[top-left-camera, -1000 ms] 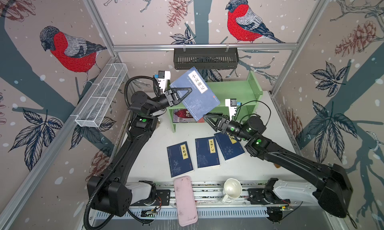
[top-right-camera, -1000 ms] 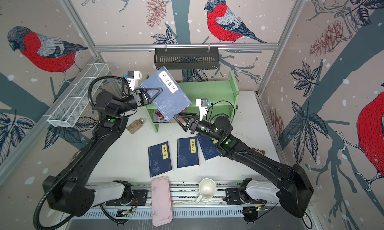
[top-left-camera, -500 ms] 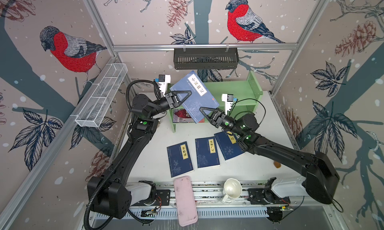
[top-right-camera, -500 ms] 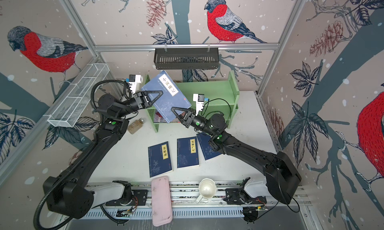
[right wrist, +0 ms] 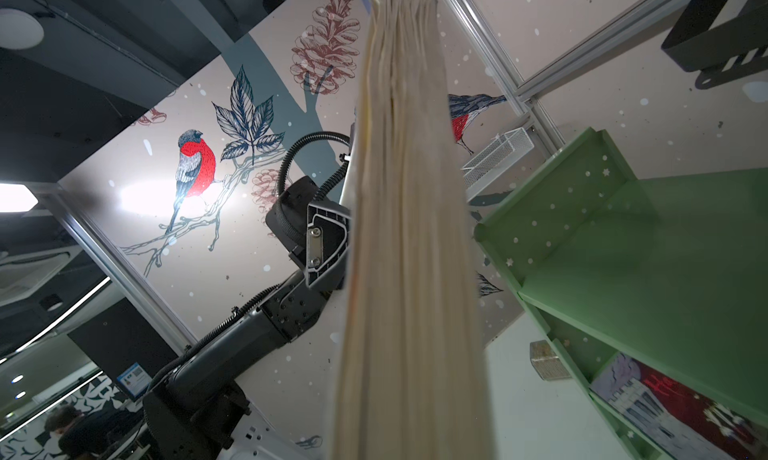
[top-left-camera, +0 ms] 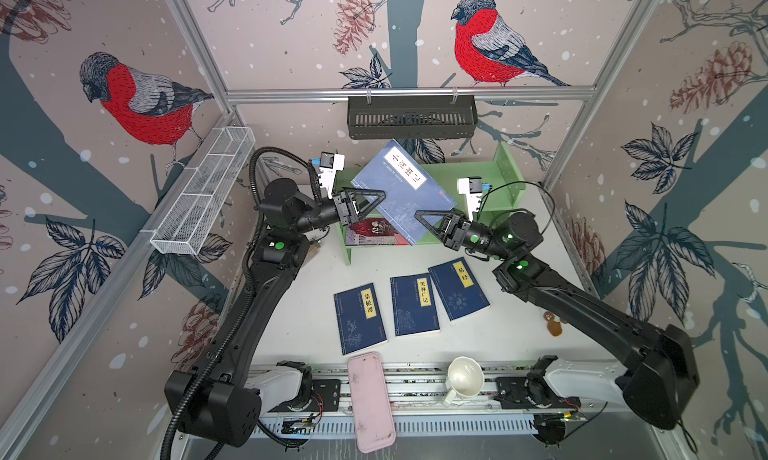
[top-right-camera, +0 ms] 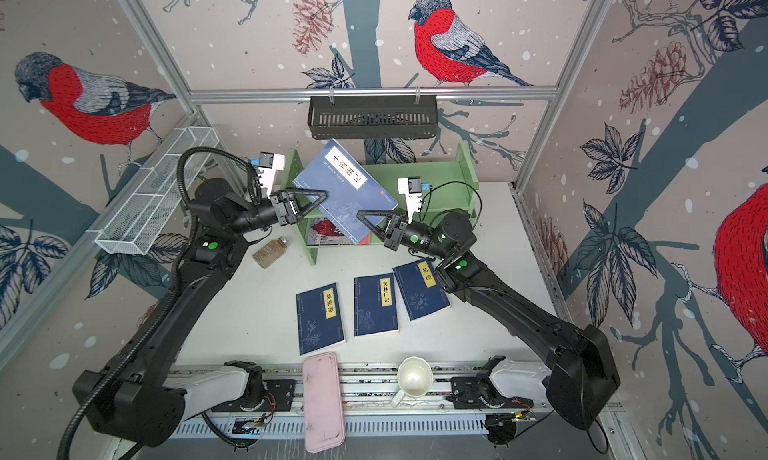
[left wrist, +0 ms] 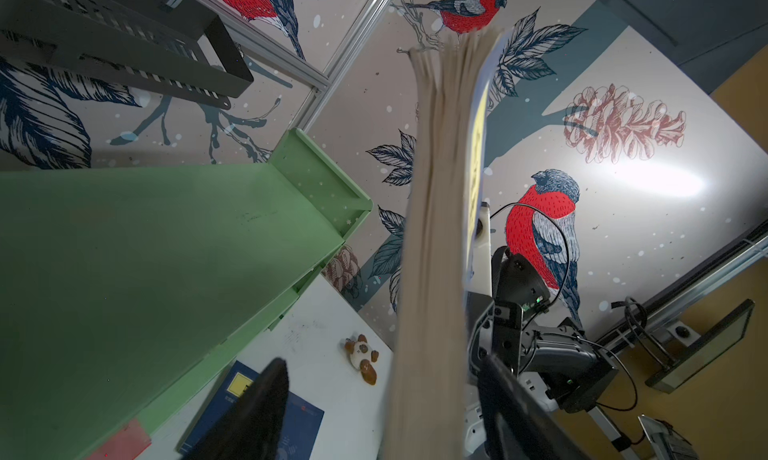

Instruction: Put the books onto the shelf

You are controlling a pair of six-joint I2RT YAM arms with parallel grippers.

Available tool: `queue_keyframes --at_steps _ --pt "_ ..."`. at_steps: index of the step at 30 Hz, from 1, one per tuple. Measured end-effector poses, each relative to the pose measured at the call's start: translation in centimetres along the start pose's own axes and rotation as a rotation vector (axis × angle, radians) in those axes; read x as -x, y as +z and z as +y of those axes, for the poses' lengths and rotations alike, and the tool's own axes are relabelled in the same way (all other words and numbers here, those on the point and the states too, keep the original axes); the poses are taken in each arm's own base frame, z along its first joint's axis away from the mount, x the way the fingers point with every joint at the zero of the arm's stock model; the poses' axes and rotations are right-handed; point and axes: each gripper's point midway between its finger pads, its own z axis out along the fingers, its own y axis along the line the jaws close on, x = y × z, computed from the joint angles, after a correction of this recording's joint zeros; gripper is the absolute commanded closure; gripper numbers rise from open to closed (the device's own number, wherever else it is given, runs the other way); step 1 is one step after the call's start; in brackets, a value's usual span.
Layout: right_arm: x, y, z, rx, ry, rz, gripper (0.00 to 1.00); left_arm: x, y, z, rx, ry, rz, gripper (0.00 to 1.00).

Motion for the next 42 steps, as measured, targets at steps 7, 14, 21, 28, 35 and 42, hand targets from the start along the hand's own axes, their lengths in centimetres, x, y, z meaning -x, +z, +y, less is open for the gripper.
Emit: queue_keyframes --at_steps 7,14,21,28,35,42 --pt "-0.8 -2.6 -0.6 -0.045 -0.034 0.157 0.98 -3.5 -0.4 -0.2 -0.068 -0.022 0.116 0.17" --pt "-2.6 -4.0 0.2 -0.009 -0.044 0.283 0.99 -4.9 -0.7 -0.8 -0.117 -0.055 0.155 0.20" --pt "-3.5 -4.4 0.3 0.023 -0.026 0.343 0.99 -5.7 -0.9 -0.8 -0.136 -0.080 0.168 0.41" --pt "-4.0 -3.4 -0.2 0.055 0.005 0.387 0.95 -5.8 -0.9 -1.1 -0.170 -0.114 0.169 0.81" --pt "-3.9 -2.8 -0.7 0.060 0.008 0.397 0.62 -5.4 -1.1 -1.7 -0.176 -0.105 0.155 1.00" --pt "-4.5 -3.0 -3.2 0.005 0.092 0.328 0.59 -3.3 -1.0 -1.9 -0.120 -0.046 0.101 1.00"
